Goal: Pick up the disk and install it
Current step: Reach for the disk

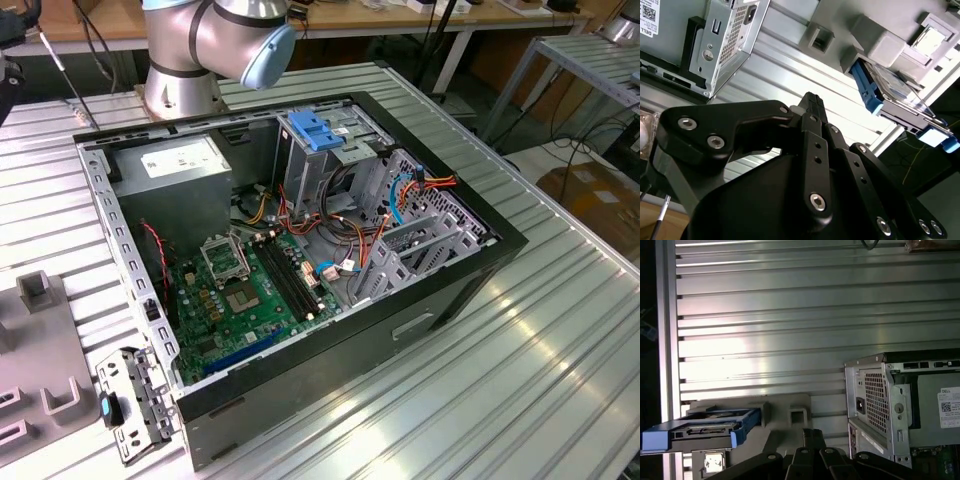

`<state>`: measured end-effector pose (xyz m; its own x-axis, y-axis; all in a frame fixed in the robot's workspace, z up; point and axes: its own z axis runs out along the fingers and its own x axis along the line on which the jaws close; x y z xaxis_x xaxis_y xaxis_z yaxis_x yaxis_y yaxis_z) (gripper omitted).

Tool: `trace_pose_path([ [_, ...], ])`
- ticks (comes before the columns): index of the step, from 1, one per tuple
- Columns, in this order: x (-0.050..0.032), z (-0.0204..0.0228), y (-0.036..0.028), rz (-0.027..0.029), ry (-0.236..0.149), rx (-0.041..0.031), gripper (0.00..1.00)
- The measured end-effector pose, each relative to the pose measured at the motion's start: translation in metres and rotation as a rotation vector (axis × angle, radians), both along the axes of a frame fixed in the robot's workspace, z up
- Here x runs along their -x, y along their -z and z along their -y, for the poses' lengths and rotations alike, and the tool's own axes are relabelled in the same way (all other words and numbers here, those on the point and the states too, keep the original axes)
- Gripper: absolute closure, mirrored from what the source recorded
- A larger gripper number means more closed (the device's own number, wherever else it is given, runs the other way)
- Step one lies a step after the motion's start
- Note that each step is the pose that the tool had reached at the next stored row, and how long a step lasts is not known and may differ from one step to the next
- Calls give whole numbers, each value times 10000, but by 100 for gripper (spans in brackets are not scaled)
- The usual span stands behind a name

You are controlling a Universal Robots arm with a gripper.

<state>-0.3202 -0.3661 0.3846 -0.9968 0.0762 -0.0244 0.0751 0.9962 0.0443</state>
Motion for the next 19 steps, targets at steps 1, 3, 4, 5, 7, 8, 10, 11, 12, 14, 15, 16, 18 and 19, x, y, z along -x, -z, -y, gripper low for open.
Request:
trace_pose_path([
  [1, 17, 0, 0, 0, 0, 0, 89],
  [3, 58, 0, 1, 1, 0, 0, 89],
  [4, 78, 0, 1, 1, 0, -1, 89],
  [5, 99, 0, 2, 0, 0, -1, 89],
  [7, 130, 0, 3, 0, 0, 0, 89],
  [8, 149, 0, 4, 0, 0, 0, 89],
  [10, 185, 1, 5, 0, -1, 0, 89],
  [11, 215, 2, 7, 0, 0, 0, 89],
  [12, 249, 4, 8, 1, 0, -1, 89],
  [14, 291, 8, 8, 0, 0, 0, 89],
  [15, 318, 12, 9, 0, 0, 0, 89],
  [16, 341, 17, 9, -1, 0, 1, 89],
  [18, 370, 22, 10, 0, 0, 9, 89],
  [19, 390, 23, 10, 0, 0, 34, 89],
])
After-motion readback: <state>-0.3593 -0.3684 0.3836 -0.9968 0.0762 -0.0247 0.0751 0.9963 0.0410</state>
